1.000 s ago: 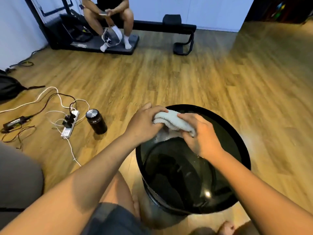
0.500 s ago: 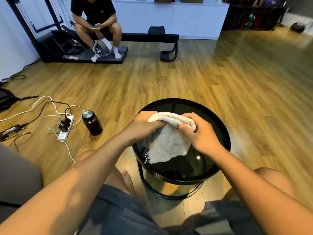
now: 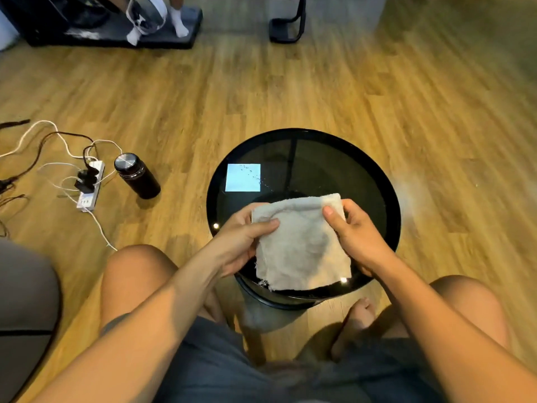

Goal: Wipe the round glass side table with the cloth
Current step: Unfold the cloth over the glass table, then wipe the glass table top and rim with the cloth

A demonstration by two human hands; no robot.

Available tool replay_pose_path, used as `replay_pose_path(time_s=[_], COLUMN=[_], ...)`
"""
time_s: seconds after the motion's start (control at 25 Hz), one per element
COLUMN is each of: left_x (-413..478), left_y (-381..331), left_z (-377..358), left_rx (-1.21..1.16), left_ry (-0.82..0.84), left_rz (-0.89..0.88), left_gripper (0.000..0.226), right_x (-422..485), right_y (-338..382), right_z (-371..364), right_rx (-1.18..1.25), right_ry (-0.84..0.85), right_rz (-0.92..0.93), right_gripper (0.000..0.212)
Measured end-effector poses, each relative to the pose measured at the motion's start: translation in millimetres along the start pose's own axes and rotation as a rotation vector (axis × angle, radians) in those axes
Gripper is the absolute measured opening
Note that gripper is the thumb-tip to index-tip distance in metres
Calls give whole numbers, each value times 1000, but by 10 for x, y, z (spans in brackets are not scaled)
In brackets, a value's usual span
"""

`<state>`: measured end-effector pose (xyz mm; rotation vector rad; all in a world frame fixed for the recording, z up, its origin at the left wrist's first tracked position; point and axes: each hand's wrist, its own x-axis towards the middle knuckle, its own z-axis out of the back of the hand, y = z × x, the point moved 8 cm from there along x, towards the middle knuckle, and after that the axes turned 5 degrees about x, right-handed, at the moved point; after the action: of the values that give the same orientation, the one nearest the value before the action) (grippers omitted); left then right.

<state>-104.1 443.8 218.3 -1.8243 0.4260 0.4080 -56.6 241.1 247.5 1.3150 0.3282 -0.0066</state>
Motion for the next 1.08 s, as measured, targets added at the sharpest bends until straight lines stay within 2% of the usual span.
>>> replay_pose_path(time_s=[0.08,0.16,0.2,0.32,0.44,0.52,0.6,0.68,0.76,0.84,0.92,1.0,1.08], left_x=[66,83,81,39,52,85,145,196,213,253,275,283,365], left_y=[147,231,271,350,419,463,528,618,666,668,620,525,518], left_z=[118,172,170,122,7,-77,-174,-209,-226,-161,-21,89,146], left_rx=[27,4,24,201,384,648,934,1066,1183,1353,1485,1544,1606], left_ry=[-101,-91,-50,42,91,148,185,123,58,-37,-192,-337,-358], left_rz=[15,45,44,-13,-34,-47,-114,-167,-226,-347,-466,-582,-610], left_gripper=[16,25,25,17,47,49,38,34,37,38,37,38,48], right_x=[-47,-130,-167,-211,-207,-231,-222,-116,-47,-109,-320,-500,-429], right_y=[-135,-272,-314,-345,-311,-335,-421,-581,-759,-877,-1037,-1230,-1298], right_z=[15,-30,-34,54,92,80,95,185,258,142,-278,-603,-571], right_rx=[-15,210,248,49,-110,-220,-352,-456,-593,-894,-1094,-1159,-1143], right_ry=[4,94,119,33,-4,52,67,11,-86,-169,-61,89,97], right_rz=[-82,-221,-240,-138,18,90,136,92,0,46,138,149,166], right_gripper=[25,33,32,17,18,20,18,16,29,41,52,60,56])
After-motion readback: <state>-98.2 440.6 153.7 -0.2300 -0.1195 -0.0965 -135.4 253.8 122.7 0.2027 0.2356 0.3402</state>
